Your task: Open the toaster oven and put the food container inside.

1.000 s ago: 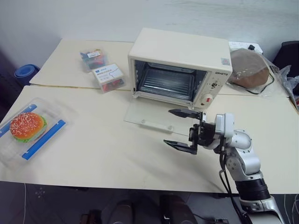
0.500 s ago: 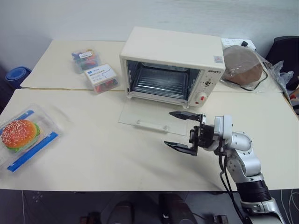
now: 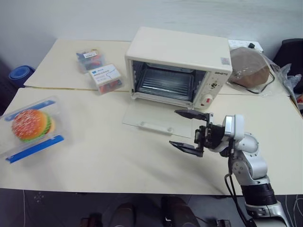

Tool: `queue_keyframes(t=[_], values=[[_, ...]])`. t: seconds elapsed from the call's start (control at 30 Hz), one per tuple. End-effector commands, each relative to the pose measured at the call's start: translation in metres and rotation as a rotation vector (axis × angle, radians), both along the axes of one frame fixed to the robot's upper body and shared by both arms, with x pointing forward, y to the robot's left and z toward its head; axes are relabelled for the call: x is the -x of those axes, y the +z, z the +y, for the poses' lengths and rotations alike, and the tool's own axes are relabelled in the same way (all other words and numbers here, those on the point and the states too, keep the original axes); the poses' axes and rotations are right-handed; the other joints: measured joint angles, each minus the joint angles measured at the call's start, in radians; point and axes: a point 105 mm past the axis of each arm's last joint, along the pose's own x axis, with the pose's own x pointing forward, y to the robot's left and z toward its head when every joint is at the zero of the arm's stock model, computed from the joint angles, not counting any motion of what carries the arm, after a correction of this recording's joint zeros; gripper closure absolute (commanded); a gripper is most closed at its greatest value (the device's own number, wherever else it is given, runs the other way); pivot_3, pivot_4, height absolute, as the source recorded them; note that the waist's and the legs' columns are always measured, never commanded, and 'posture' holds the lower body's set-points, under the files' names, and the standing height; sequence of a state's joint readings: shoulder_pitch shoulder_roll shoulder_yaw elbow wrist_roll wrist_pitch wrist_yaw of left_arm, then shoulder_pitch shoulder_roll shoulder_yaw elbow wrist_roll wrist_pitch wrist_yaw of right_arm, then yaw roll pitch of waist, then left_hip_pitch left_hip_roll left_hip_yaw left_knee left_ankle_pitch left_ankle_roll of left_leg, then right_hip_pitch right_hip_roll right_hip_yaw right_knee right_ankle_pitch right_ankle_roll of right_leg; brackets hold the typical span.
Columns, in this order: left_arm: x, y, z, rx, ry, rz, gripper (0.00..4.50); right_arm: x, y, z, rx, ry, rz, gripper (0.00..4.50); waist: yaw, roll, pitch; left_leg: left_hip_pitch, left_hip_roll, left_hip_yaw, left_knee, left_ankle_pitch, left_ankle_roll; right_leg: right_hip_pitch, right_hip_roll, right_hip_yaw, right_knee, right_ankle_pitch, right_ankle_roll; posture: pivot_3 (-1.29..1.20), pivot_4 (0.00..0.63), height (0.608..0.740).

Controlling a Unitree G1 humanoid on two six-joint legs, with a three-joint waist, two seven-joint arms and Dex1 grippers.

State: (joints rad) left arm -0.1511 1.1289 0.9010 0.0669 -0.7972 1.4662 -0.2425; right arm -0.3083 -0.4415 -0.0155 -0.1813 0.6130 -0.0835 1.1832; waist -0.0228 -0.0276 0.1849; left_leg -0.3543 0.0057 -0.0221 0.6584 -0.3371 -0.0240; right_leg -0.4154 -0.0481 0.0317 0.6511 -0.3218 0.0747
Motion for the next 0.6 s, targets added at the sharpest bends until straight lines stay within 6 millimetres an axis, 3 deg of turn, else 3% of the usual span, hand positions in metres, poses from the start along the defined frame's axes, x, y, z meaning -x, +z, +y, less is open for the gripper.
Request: queue_keyframes(t=[0.03,0.1,0.33,0.47,0.6], values=[[-0.029,0.035,-0.058,-0.049,-0.261,-0.076,4.32,0.003,0.001,-0.022,0.026,-0.093,-0.026,0.00,0.008,0.000,0.000,0.000,0.000,0.000,0.000,0.000,0.000,0.000,0.000,0.000,0.000,0.000,0.000,0.00,0.150,0.740],[-0.054,0.043,-0.105,-0.048,-0.429,-0.109,4.32,0.002,-0.007,-0.041,0.068,-0.183,-0.012,0.00,0.022,0.001,0.000,-0.001,-0.001,-0.001,0.000,0.000,0.000,0.001,0.000,-0.001,-0.001,0.000,0.000,0.00,0.150,0.740],[-0.110,0.040,-0.220,0.019,-0.720,-0.152,4.32,0.005,-0.032,-0.083,0.137,-0.387,0.055,0.00,0.018,0.001,0.001,-0.001,-0.003,0.003,0.005,0.002,-0.002,0.001,0.002,0.003,0.002,0.002,0.005,0.00,0.150,0.740],[-0.137,0.031,-0.260,-0.035,-0.750,-0.129,4.32,0.009,-0.037,-0.088,0.133,-0.437,0.073,0.00,0.003,0.000,0.001,-0.001,-0.003,0.005,0.007,0.003,-0.003,0.000,0.004,0.006,0.003,0.002,0.006,0.00,0.150,0.740],[-0.154,0.033,-0.267,-0.084,-0.731,-0.144,4.32,0.013,-0.035,-0.087,0.107,-0.465,0.068,0.00,-0.010,0.001,0.001,0.000,-0.001,0.007,0.006,0.004,-0.006,0.000,0.006,0.007,0.003,0.002,0.006,0.00,0.150,0.740]])
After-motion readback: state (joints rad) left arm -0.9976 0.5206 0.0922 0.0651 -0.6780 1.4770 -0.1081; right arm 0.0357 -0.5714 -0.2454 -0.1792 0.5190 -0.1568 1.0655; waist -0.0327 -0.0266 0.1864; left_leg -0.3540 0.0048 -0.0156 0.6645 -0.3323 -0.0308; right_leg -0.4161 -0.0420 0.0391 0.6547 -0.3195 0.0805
